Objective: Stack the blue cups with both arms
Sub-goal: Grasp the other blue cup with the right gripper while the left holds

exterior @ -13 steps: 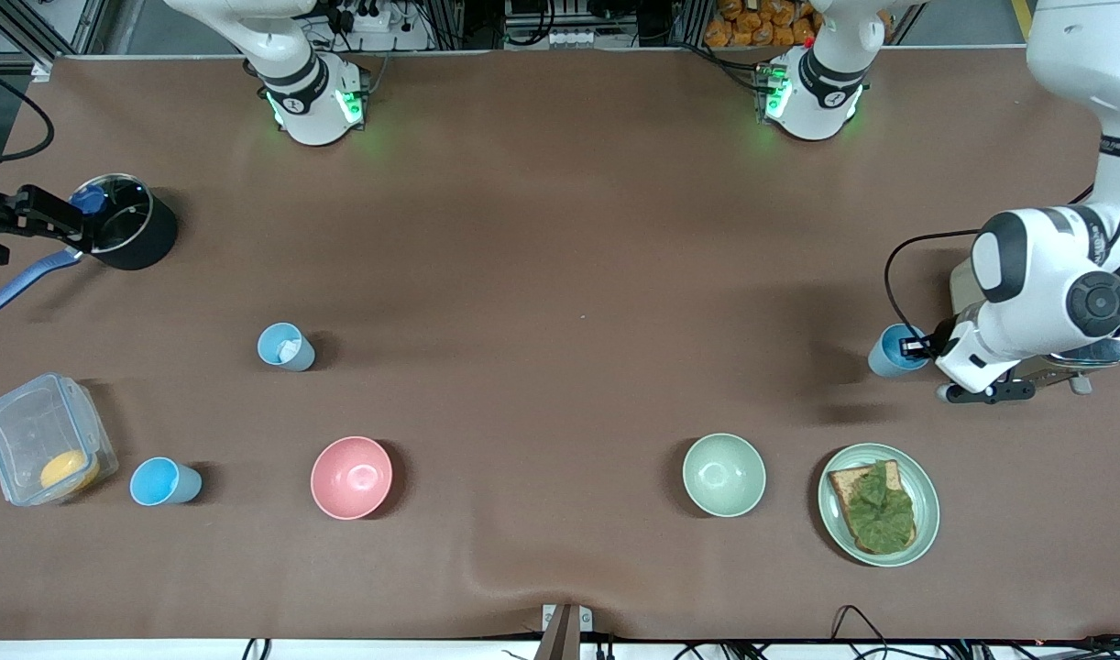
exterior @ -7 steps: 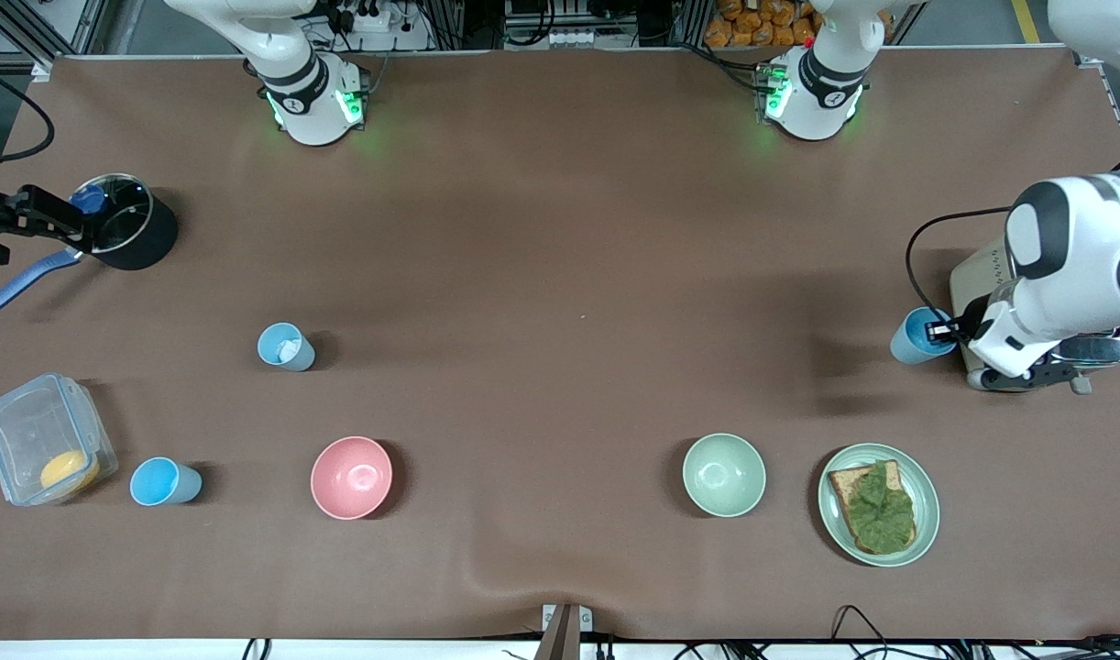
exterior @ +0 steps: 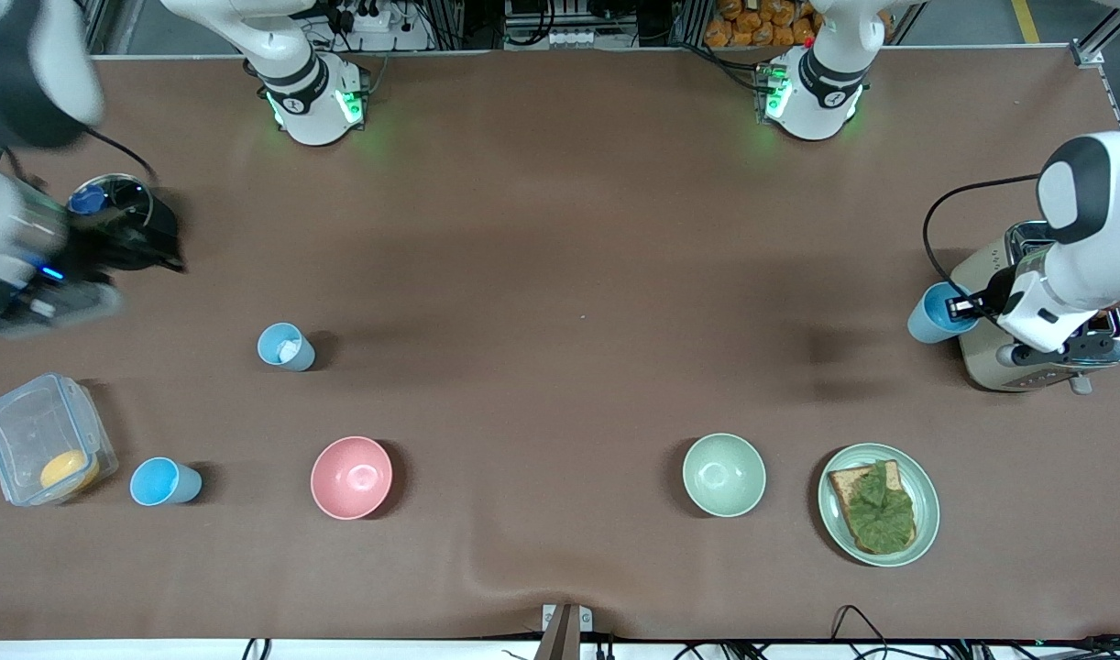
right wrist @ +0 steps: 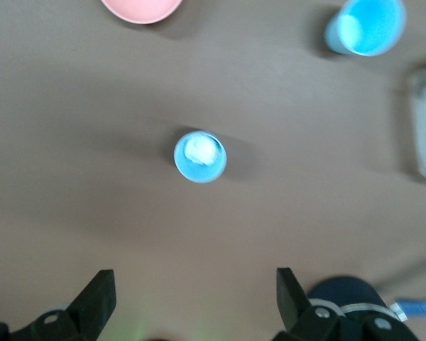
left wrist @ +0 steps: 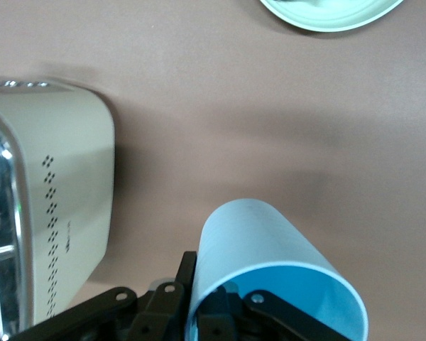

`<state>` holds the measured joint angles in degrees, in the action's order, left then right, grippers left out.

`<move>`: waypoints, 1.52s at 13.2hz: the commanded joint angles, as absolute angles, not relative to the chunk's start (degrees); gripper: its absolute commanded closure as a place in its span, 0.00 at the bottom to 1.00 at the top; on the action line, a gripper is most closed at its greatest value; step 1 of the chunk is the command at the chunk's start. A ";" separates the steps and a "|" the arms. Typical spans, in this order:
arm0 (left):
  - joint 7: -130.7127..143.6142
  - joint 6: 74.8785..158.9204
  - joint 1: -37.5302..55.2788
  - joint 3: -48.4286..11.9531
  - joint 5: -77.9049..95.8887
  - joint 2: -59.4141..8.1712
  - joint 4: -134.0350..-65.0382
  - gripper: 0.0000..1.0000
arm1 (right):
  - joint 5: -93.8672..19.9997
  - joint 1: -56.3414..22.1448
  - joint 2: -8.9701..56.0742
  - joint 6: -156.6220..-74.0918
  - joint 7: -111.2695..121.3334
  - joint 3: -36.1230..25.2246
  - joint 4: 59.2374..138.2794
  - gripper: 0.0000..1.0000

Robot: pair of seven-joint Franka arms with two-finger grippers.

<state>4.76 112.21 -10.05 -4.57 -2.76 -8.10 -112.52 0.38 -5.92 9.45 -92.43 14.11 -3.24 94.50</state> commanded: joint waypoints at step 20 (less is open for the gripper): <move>14.41 100.46 -10.02 -7.55 0.79 1.76 -110.57 1.00 | 1.41 -11.16 21.71 -140.29 2.55 -3.87 122.70 1.00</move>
<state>12.55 101.65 -9.84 -6.45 -0.18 1.32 -111.05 0.33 -11.21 21.40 -142.79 3.58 -4.08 124.73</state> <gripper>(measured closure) 0.960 0.815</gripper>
